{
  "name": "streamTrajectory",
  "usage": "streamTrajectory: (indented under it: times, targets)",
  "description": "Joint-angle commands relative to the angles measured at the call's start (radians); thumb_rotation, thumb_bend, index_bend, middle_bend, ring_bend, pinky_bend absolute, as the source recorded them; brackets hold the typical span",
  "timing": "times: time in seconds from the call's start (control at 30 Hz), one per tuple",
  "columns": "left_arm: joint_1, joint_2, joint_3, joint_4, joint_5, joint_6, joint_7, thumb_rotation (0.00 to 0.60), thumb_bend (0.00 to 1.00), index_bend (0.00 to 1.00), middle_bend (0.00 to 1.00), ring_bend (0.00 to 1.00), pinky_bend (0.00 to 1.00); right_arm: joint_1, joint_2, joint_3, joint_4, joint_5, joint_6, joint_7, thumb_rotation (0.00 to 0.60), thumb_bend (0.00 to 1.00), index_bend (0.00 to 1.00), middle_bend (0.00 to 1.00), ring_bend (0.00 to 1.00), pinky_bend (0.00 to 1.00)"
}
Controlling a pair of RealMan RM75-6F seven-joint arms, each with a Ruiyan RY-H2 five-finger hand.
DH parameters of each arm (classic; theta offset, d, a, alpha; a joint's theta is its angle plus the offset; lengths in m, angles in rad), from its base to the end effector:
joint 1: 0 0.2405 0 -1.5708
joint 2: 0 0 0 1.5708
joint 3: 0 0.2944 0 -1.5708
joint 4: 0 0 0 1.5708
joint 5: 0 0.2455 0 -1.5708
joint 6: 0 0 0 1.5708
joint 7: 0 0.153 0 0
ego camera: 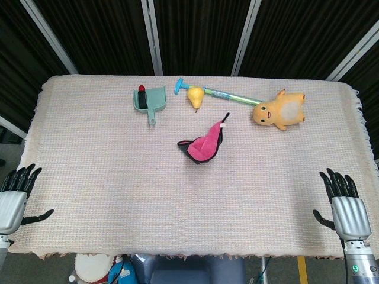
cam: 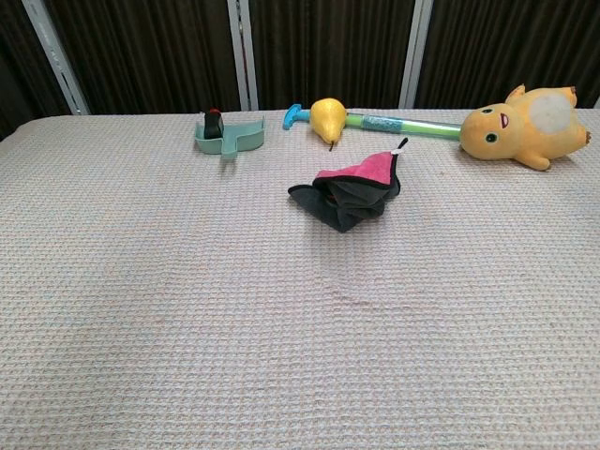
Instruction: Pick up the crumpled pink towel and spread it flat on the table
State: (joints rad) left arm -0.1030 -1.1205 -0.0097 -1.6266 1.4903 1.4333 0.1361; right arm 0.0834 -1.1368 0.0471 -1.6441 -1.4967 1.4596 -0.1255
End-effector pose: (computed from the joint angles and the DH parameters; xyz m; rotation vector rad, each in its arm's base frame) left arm -0.3603 0.1917 0.1286 -1.4810 -0.8683 -0.7685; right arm -0.3522 -0.1939 0.1294 1.4276 -0.8692 0.8319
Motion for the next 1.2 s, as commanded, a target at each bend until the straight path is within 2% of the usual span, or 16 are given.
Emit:
streamTrajectory:
  times: [0.03,0.73,0.87,0.93,1.03,1.2]
  targets:
    - [0.0,0.0,-0.001,0.001,-0.004,-0.002,-0.002,0.6,0.0,0.0,0.0,0.0,0.0,0.0,-0.001,-0.001,0.0,-0.001,-0.001,-0.004,0.6,0.26,0.0,0.0,0.0,0.04]
    - [0.002,-0.007,-0.008,0.003,-0.002,0.015,0.01,0.6,0.0,0.0,0.0,0.0,0.0,0.006,-0.012,0.007,0.014,-0.02,0.009,0.019,0.6,0.26,0.0,0.0,0.0,0.04]
    - [0.003,-0.008,-0.009,0.005,-0.005,0.016,0.012,0.6,0.0,0.0,0.0,0.0,0.0,0.033,-0.039,0.018,0.048,-0.044,-0.002,0.062,0.6,0.26,0.0,0.0,0.0,0.04]
    - [0.002,-0.013,-0.01,0.011,-0.009,0.012,0.024,0.6,0.0,0.0,0.0,0.0,0.0,0.06,-0.057,0.023,0.072,-0.065,-0.024,0.123,0.6,0.26,0.01,0.0,0.0,0.04]
    - [-0.001,-0.021,-0.011,0.013,-0.016,0.006,0.035,0.6,0.0,0.0,0.0,0.0,0.0,0.105,-0.074,0.033,0.087,-0.082,-0.07,0.183,0.6,0.26,0.08,0.0,0.0,0.04]
    - [-0.005,-0.032,-0.017,0.014,-0.023,0.004,0.061,0.6,0.0,0.0,0.0,0.0,0.0,0.189,-0.117,0.072,0.074,-0.097,-0.137,0.195,0.6,0.26,0.29,0.07,0.0,0.04]
